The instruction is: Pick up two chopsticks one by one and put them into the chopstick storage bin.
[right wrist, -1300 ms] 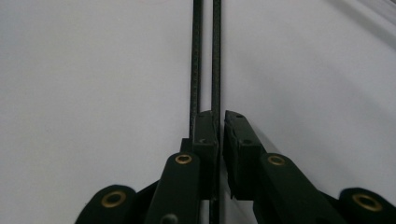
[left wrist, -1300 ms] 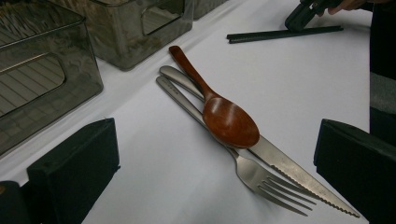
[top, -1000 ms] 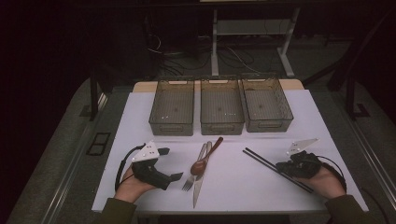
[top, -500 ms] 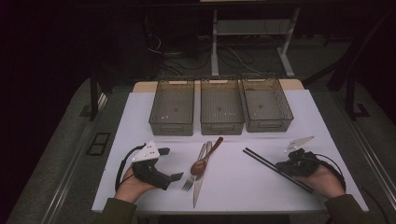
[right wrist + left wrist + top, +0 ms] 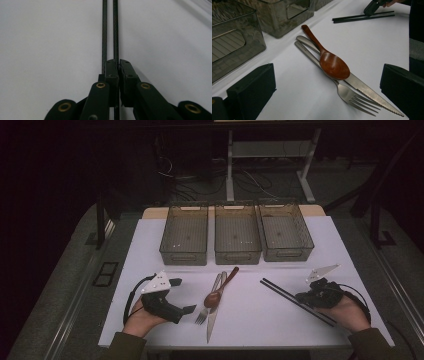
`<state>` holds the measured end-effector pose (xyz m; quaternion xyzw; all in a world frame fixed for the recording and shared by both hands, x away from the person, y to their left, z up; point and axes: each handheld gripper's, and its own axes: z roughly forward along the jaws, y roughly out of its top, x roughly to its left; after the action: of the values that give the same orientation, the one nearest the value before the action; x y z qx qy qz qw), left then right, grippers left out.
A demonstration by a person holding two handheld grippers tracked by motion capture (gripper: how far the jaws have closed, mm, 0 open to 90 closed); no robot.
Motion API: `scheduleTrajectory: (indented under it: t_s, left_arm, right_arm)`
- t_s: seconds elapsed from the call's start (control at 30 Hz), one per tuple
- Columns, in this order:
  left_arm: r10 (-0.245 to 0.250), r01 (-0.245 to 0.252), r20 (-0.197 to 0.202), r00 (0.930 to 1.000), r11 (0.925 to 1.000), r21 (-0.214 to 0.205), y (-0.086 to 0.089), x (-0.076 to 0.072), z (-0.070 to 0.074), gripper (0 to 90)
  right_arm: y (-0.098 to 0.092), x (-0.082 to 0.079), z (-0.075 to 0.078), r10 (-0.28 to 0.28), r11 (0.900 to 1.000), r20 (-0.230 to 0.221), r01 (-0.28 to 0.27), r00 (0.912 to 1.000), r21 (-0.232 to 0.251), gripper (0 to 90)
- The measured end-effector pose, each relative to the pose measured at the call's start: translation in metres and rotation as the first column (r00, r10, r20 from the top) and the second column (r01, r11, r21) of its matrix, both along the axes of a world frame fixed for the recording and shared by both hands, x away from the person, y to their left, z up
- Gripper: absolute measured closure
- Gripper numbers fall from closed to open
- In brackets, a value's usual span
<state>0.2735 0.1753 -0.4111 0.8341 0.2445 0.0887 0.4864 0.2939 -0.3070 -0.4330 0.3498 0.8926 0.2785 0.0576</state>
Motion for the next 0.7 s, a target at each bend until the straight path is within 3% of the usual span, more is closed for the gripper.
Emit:
scheduleTrajectory:
  t_s: [0.7]
  left_arm:
    - [-0.003, 0.003, 0.001, 1.0000, 1.0000, 0.003, -0.0001, -0.0005, 0.0003, 0.0]
  right_arm:
    - [-0.0102, -0.0022, 0.0106, -0.009, 0.9983, 0.024, 0.008, 0.9997, 0.058, 85.2]
